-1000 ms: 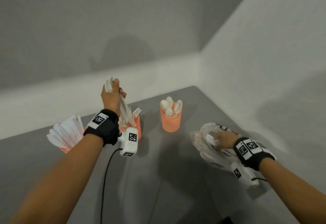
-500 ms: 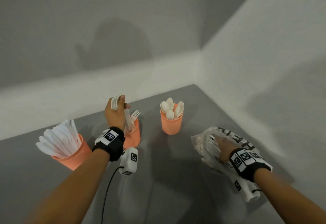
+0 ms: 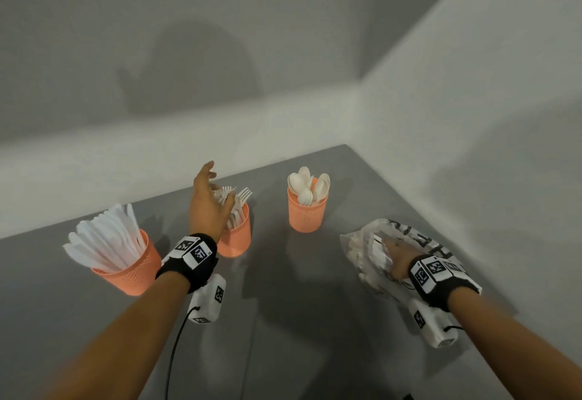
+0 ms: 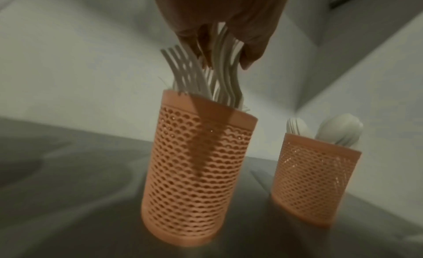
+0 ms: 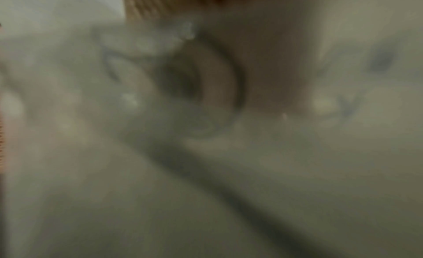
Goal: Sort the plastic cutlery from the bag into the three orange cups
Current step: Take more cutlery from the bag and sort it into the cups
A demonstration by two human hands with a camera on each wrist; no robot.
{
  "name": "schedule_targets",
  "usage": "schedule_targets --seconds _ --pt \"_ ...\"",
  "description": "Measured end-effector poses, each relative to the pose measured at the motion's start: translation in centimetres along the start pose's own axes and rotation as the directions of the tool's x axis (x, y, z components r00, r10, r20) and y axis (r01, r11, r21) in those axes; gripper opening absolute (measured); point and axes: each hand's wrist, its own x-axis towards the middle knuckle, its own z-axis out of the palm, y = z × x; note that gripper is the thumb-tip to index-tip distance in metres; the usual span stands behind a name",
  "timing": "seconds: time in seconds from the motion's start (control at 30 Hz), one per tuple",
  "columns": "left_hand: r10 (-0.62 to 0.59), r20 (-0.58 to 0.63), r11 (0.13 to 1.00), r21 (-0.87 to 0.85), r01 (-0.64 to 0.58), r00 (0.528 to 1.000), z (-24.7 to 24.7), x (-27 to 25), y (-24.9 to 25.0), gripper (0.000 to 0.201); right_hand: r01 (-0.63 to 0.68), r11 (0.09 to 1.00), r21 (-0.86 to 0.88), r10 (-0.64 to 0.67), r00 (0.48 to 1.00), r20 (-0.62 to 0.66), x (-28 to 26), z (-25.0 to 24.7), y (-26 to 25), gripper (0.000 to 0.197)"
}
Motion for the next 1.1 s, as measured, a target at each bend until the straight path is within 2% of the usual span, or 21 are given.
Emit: schedule_targets --seconds 0.07,0.13,0.23,0.3,0.43,0.57,0.67,0.77,0.87,0.93,0.97,1.03,1.1 --pt "0.102 0.068 0.989 0.104 -0.109 0.992 -0.5 -0.1 0.2 0.06 0.002 1.0 0.011 -0.002 1.0 -0.001 -0.2 0.0 -0.1 0.08" --pt "0.15 0.162 0.939 0.286 -0.192 0.975 -0.7 -0.1 0.3 0.044 0.012 1.0 0.018 -0.012 1.0 -0.001 -0.3 0.0 -0.4 0.083" --pt "0.096 0.283 0.774 0.582 -0.25 0.954 -0.4 -0.7 0.3 0.051 0.036 0.999 0.024 -0.036 0.999 -0.001 -0.4 0.2 -0.8 0.085" --pt "0.07 0.306 0.718 0.645 -0.261 0.949 -0.1 -1.2 0.4 0.05 0.045 0.999 0.027 -0.045 0.999 -0.012 -0.4 0.3 -1.1 0.084" --pt "0.15 0.318 0.77 0.556 -0.312 0.936 -0.6 -0.9 1.6 0.057 0.075 0.997 0.012 -0.074 0.996 -0.04 -0.6 0.7 -1.7 0.082" --pt "0.08 0.36 0.819 0.508 -0.267 0.93 -0.8 -0.8 2.1 0.062 0.103 0.995 -0.014 -0.104 0.992 -0.074 -0.7 1.1 -2.5 0.086" --pt "0.061 0.403 0.805 0.521 -0.284 0.913 -0.5 -1.2 1.6 0.06 0.106 0.994 -0.011 -0.107 0.992 -0.061 -1.0 1.1 -3.1 0.087" --pt "0.062 0.437 0.769 0.553 -0.322 0.897 -0.2 -1.5 0.6 0.071 0.119 0.993 0.0 -0.118 0.991 -0.055 -0.7 1.4 -3.7 0.086" --pt "0.032 0.389 0.735 0.615 -0.286 0.921 0.0 -1.5 -0.3 0.074 0.137 0.99 0.015 -0.137 0.99 -0.045 -0.8 1.4 -4.3 0.088" --pt "-0.006 0.392 0.748 0.612 -0.256 0.92 0.0 -1.5 -0.2 0.084 0.152 0.988 0.032 -0.151 0.988 -0.027 -0.9 1.4 -4.7 0.085" --pt "-0.014 0.385 0.757 0.607 -0.242 0.923 0.1 -1.6 0.3 0.083 0.164 0.986 0.033 -0.163 0.986 -0.022 -0.9 1.4 -4.9 0.084" --pt "0.062 0.337 0.79 0.558 -0.253 0.939 0.4 -2.1 1.8 0.075 0.182 0.981 0.058 -0.181 0.983 -0.034 -0.8 1.4 -5.1 0.085" --pt "0.17 0.298 0.875 0.393 -0.283 0.939 1.1 -3.2 4.3 0.066 0.17 0.982 0.077 -0.168 0.985 -0.036 -0.9 1.2 -4.9 0.093"
